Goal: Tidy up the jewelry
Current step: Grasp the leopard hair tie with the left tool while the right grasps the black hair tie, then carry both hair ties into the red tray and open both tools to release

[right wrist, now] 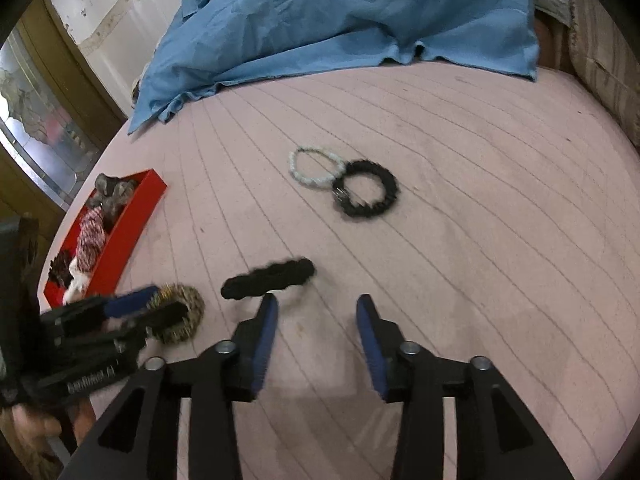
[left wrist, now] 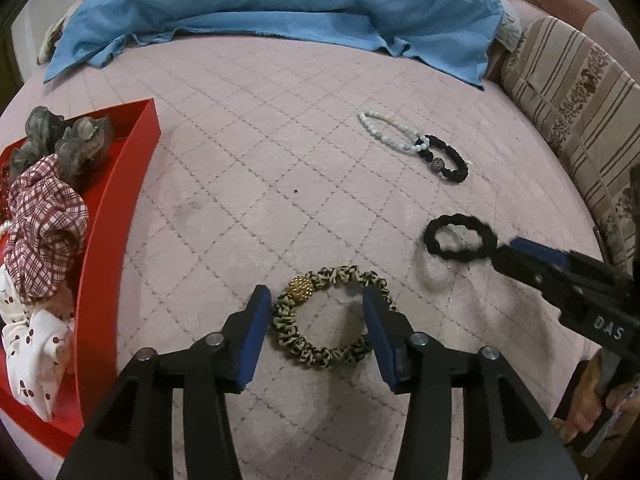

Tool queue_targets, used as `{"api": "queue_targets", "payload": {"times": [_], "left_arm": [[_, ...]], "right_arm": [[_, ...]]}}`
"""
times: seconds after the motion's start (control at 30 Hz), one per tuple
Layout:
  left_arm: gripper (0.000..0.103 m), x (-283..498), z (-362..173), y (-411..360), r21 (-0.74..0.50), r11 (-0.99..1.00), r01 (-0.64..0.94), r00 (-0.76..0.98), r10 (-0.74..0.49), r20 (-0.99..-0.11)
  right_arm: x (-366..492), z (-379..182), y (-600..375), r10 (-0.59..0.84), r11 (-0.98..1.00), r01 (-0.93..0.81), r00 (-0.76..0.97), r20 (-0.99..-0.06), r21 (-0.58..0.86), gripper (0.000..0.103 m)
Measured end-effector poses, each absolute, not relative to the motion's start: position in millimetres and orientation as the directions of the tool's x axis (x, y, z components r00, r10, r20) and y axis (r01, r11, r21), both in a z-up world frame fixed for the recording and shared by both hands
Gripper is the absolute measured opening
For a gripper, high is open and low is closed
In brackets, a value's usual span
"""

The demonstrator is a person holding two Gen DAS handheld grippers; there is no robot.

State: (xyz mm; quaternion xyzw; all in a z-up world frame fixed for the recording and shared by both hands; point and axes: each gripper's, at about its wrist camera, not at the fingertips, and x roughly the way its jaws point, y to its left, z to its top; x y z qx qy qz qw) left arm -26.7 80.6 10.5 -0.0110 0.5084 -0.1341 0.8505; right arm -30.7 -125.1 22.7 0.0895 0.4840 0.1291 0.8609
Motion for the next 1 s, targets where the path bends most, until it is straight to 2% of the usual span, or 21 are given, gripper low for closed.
{"api": "queue_targets", "payload": {"times": [0.17,0.3,0.5,0.57,0.6,0.63,0.67,0.87,1.0], "left_arm": [[0.046,-31,11,81,-0.158,0.963,0.221,0.461,-0.245,-0.853],[0.038,-29,10,86,-0.165,0.964,0.209,0.459,-0.246,-0.854],[0.038,-27,9,81,-0.146,0.969,0.201,0.467,-0.226,-0.855],[0.034,-29,10,77,-0.121,0.970,0.209,0.476,-0.209,-0.854],[0.015,-30,10,76,-0.118,0.971,0.210,0.477,-0.207,-0.854],[0.007,-31,11,77,-0.119,0.971,0.210,0.476,-0.207,-0.855],[0.006,-30,12,78,-0.145,0.966,0.213,0.464,-0.231,-0.855],[0.006,-41,27,93,-0.235,0.955,0.181,0.462,-0.294,-0.837],[0.006,-55,46,105,-0.272,0.948,0.164,0.491,-0.317,-0.811]], "right_arm": [[-41,19,-143,0.331,0.940,-0.099,0.503,-0.799,0.327,0.046],[-34,19,-143,0.370,0.921,-0.092,0.513,-0.775,0.378,0.046],[-18,6,-104,0.307,0.952,-0.146,0.494,-0.813,0.270,0.046],[-20,4,-96,0.253,0.967,-0.154,0.514,-0.819,0.202,0.035],[-20,4,-90,0.218,0.975,-0.158,0.525,-0.823,0.157,0.024],[-21,4,-86,0.195,0.978,-0.167,0.533,-0.823,0.124,0.013],[-22,5,-85,0.201,0.976,-0.177,0.535,-0.820,0.124,0.009],[-31,20,-95,0.263,0.964,-0.173,0.545,-0.796,0.200,0.008],[-41,35,-91,0.273,0.962,-0.186,0.564,-0.779,0.201,0.008]]}}
